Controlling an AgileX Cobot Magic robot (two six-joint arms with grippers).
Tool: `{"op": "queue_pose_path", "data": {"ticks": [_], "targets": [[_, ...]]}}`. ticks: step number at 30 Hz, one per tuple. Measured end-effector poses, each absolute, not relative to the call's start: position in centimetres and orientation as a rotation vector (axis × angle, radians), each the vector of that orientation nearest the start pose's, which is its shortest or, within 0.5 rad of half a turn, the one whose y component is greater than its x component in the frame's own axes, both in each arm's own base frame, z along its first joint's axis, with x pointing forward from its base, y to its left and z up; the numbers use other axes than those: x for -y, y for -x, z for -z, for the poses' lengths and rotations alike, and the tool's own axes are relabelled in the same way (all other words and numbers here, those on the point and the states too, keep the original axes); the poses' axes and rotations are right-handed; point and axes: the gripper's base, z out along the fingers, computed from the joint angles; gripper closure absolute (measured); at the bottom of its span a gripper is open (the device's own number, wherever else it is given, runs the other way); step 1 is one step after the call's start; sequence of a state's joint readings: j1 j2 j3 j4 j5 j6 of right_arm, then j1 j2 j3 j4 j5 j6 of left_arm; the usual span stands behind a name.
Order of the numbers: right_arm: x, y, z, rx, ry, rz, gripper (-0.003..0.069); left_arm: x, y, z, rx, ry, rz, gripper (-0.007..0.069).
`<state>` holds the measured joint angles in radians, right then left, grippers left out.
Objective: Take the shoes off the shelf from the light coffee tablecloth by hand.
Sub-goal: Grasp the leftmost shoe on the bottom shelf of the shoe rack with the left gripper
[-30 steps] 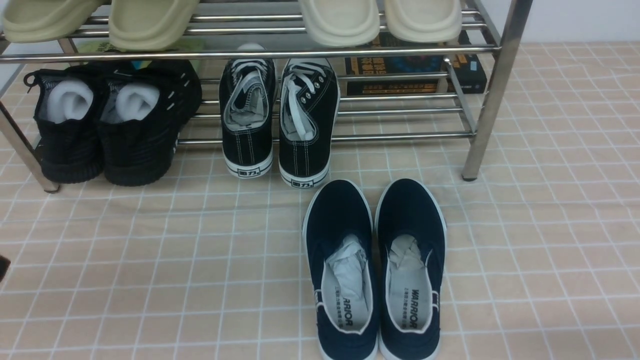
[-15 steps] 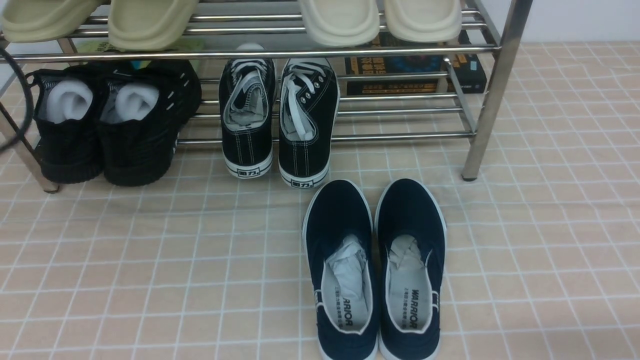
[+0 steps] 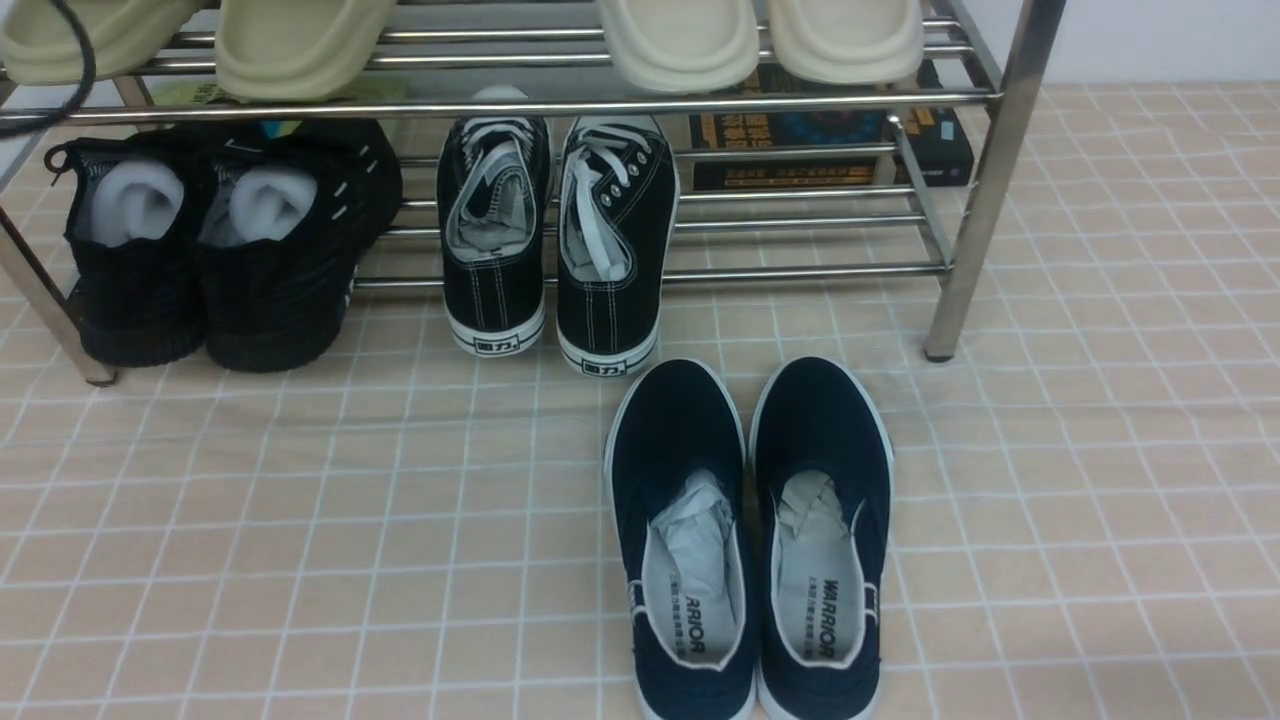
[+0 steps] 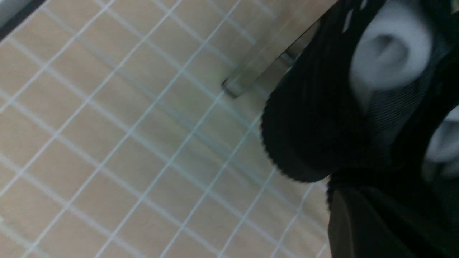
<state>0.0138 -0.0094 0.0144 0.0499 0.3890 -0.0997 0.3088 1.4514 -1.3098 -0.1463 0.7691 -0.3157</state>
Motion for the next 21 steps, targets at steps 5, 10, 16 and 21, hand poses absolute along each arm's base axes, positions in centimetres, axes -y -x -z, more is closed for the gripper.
{"op": "queue_pose_path", "data": {"ticks": [5,10,16,21], "targets": [[-0.2,-5.2,-17.4,-1.876,0.076,0.01,0.0421,-8.9,-32.5,-33.9,-2.212,0.794,0.242,0.0501],[-0.2,-5.2,-17.4,-1.876,0.078,0.011,0.0421,-9.7,-34.8,-31.1,-2.222,0.801,0.24,0.0334],[-0.2,-5.2,-17.4,-1.876,0.078,0.011,0.0421,-10.0,-36.4,-29.0,-2.198,0.87,0.303,0.0211],[-0.2,-5.2,-17.4,-1.876,0.078,0.011,0.0421,-10.0,-37.0,-28.3,-2.181,0.908,0.34,0.0195]]}}
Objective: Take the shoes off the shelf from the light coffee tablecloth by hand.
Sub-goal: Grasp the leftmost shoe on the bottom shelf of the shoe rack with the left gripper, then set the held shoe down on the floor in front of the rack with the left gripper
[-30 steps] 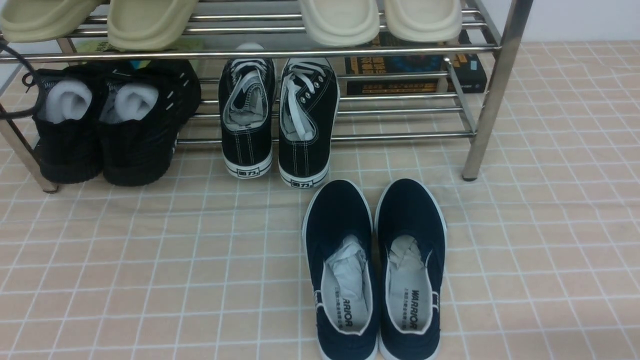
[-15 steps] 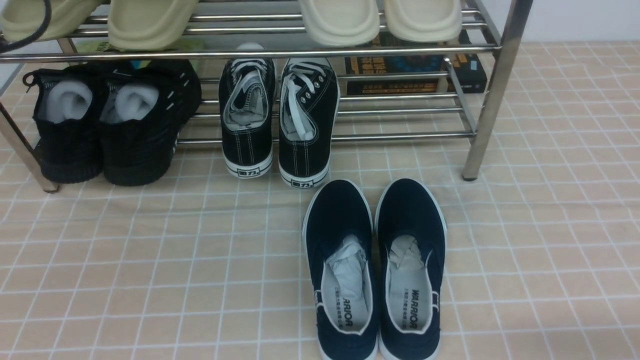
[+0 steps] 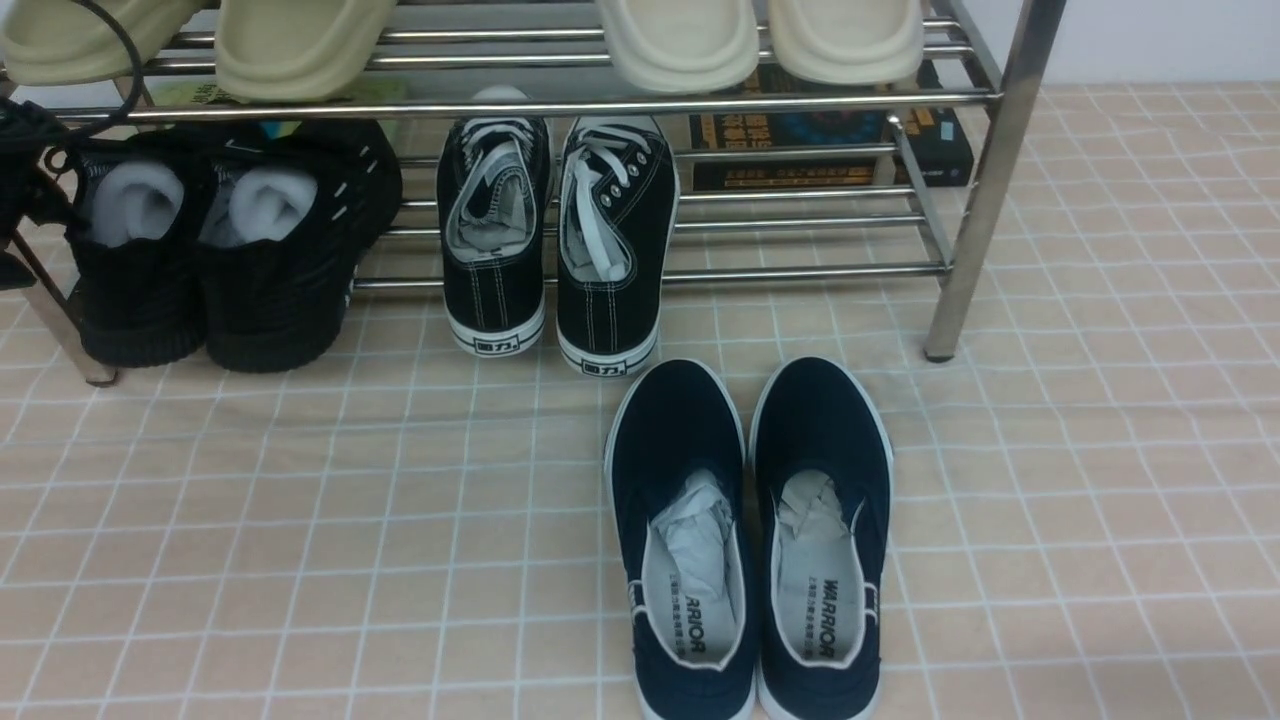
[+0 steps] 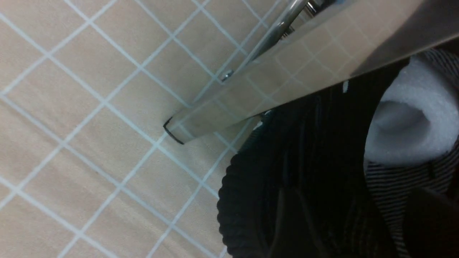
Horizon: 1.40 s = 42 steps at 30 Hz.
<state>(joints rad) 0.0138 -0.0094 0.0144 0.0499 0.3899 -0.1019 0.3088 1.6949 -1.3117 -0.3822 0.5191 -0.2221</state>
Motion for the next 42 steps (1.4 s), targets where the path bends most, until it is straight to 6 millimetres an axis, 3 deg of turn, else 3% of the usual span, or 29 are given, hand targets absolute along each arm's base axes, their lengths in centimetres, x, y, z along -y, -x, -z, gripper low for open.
{"op": "queue_pose_path", "data": {"ticks": [16,20,24,27,33,42], "targets": [[-0.2,-5.2,-17.4,-1.876,0.078,0.01,0.0421,-10.4,-38.7,-24.8,-2.188,1.015,0.4,0.0209],[-0.2,-5.2,-17.4,-1.876,0.078,0.01,0.0421,-10.4,-38.8,-24.7,-2.19,1.017,0.401,0.034],[-0.2,-5.2,-17.4,-1.876,0.078,0.01,0.042,-10.4,-38.8,-24.7,-2.197,1.012,0.398,0.0563],[-0.2,-5.2,-17.4,-1.876,0.078,0.01,0.042,-10.3,-38.5,-24.8,-2.223,1.0,0.396,0.0599],[-0.2,-5.2,-17.4,-1.877,0.078,0.01,0.042,-9.8,-36.9,-27.1,-2.267,0.945,0.397,0.0601],[-0.2,-5.2,-17.4,-1.877,0.079,0.011,0.042,-9.3,-31.8,-33.2,-2.288,0.852,0.328,0.0601]]}}
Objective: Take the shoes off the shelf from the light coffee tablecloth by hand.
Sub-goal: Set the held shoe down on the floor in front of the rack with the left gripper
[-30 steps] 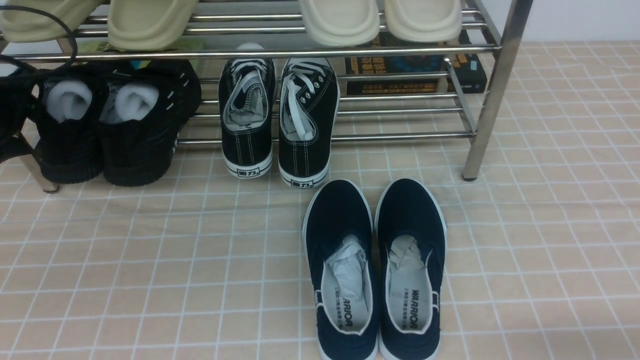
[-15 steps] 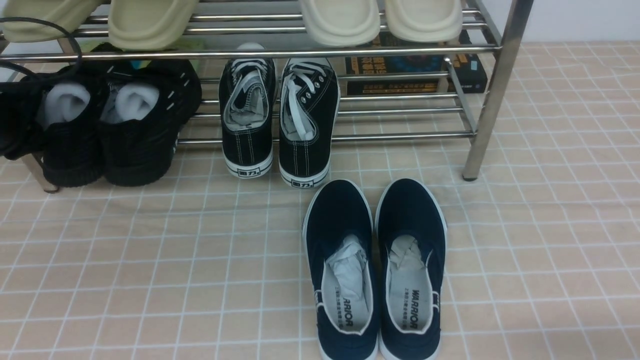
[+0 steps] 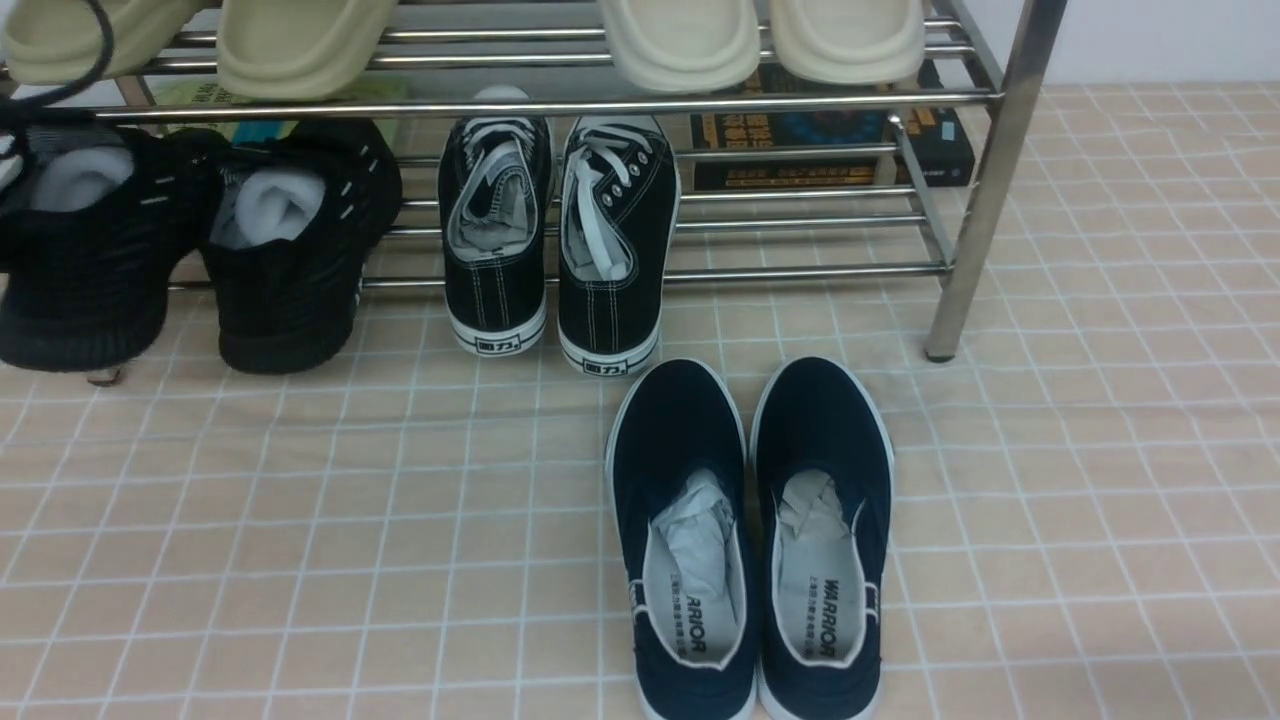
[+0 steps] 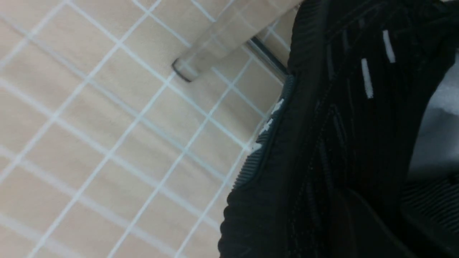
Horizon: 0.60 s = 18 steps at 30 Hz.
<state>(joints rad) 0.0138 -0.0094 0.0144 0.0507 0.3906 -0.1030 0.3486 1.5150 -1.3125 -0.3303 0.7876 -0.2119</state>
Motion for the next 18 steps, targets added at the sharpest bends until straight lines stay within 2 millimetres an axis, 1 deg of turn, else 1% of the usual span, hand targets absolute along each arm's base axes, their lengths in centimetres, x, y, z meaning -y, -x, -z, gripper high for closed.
{"op": "queue_pose_path", "data": {"ticks": [1,2,4,5,7,8,10,11,12,16,18], "targets": [[-0.2,-5.2,-17.4,-1.877,0.079,0.011,0.042,-9.3,-31.1,-33.9,-2.292,0.841,0.307,0.0601],[-0.2,-5.2,-17.4,-1.877,0.079,0.011,0.042,-9.3,-31.0,-34.0,-2.289,0.838,0.301,0.0601],[-0.2,-5.2,-17.4,-1.877,0.079,0.011,0.042,-9.2,-29.2,-35.5,-2.295,0.813,0.225,0.0601],[-0.2,-5.2,-17.4,-1.877,0.079,0.011,0.042,-9.2,-29.1,-35.7,-2.293,0.815,0.226,0.0601],[-0.2,-5.2,-17.4,-1.877,0.079,0.011,0.042,-9.1,-27.8,-36.8,-2.283,0.812,0.172,0.06],[-0.2,-5.2,-17.4,-1.877,0.079,0.011,0.042,-9.0,-26.6,-37.6,-2.278,0.811,0.128,0.0599],[-0.2,-5.2,-17.4,-1.877,0.079,0.011,0.042,-8.8,-25.1,-38.6,-2.278,0.806,0.072,0.06],[-0.2,-5.2,-17.4,-1.877,0.079,0.011,0.042,-8.6,-24.0,-39.3,-2.28,0.804,0.034,0.06],[-0.2,-5.2,-17.4,-1.877,0.079,0.011,0.042,-8.6,-23.8,-39.4,-2.28,0.804,0.028,0.06],[-0.2,-5.2,-17.4,-1.877,0.079,0.011,0.042,-8.2,-20.7,-40.8,-2.291,0.799,-0.08,0.06],[-0.2,-5.2,-17.4,-1.877,0.079,0.011,0.042,-7.9,-19.4,-40.7,-2.305,0.804,-0.109,0.06]]}}
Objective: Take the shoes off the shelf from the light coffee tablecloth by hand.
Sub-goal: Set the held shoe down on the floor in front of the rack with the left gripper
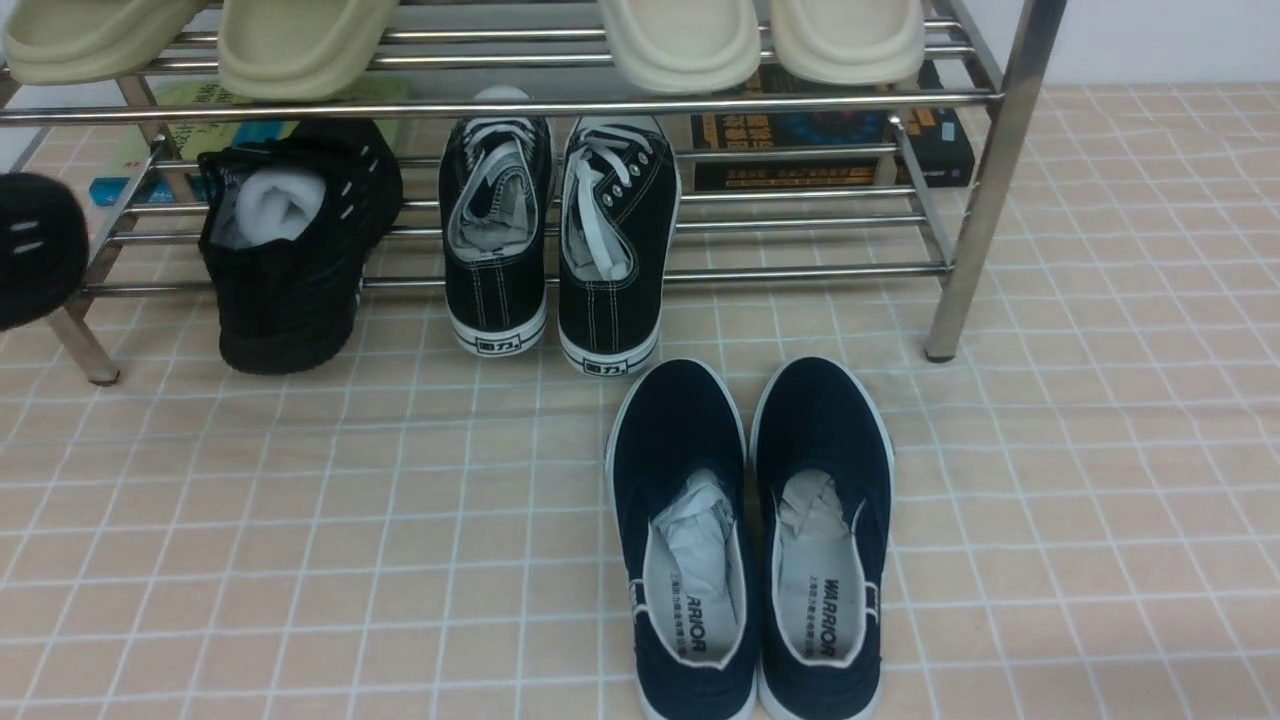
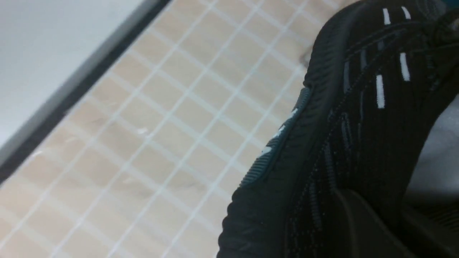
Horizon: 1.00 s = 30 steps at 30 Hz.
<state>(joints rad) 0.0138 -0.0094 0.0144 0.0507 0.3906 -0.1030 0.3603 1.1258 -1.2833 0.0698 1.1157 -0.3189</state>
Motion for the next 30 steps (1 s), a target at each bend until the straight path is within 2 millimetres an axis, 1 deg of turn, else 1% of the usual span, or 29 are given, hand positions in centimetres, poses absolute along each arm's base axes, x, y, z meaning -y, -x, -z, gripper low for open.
{"op": "queue_pose_path", "data": {"ticks": [2,6,8,10,11,12,14,17,21,30], "targets": [[-0.2,-5.2,-17.4,-1.877,0.079,0.011,0.042,-7.7,-18.9,-40.4,-2.312,0.81,-0.11,0.06],[-0.2,-5.2,-17.4,-1.877,0.079,0.011,0.042,-7.1,-17.5,-37.3,-2.364,0.832,-0.09,0.06],[-0.2,-5.2,-17.4,-1.877,0.079,0.011,0.042,-6.9,-17.2,-35.2,-2.388,0.839,-0.077,0.06],[-0.2,-5.2,-17.4,-1.877,0.079,0.011,0.042,-6.9,-17.2,-33.3,-2.396,0.84,-0.07,0.06],[-0.2,-5.2,-17.4,-1.877,0.079,0.011,0.042,-6.8,-17.1,-32.6,-2.404,0.842,-0.069,0.06],[-0.2,-5.2,-17.4,-1.877,0.079,0.011,0.042,-6.8,-17.2,-30.8,-2.405,0.842,-0.059,0.06],[-0.2,-5.2,-17.4,-1.877,0.079,0.011,0.042,-6.7,-17.3,-29.4,-2.391,0.842,-0.043,0.06],[-0.2,-5.2,-17.4,-1.877,0.079,0.011,0.042,-6.6,-17.4,-27.9,-2.355,0.847,-0.008,0.06],[-0.2,-5.2,-17.4,-1.877,0.079,0.011,0.042,-6.3,-17.7,-26.6,-2.284,0.876,0.061,0.06],[-0.2,-5.2,-17.4,-1.877,0.08,0.012,0.042,-6.0,-17.8,-25.6,-2.206,0.93,0.14,0.0599]]}}
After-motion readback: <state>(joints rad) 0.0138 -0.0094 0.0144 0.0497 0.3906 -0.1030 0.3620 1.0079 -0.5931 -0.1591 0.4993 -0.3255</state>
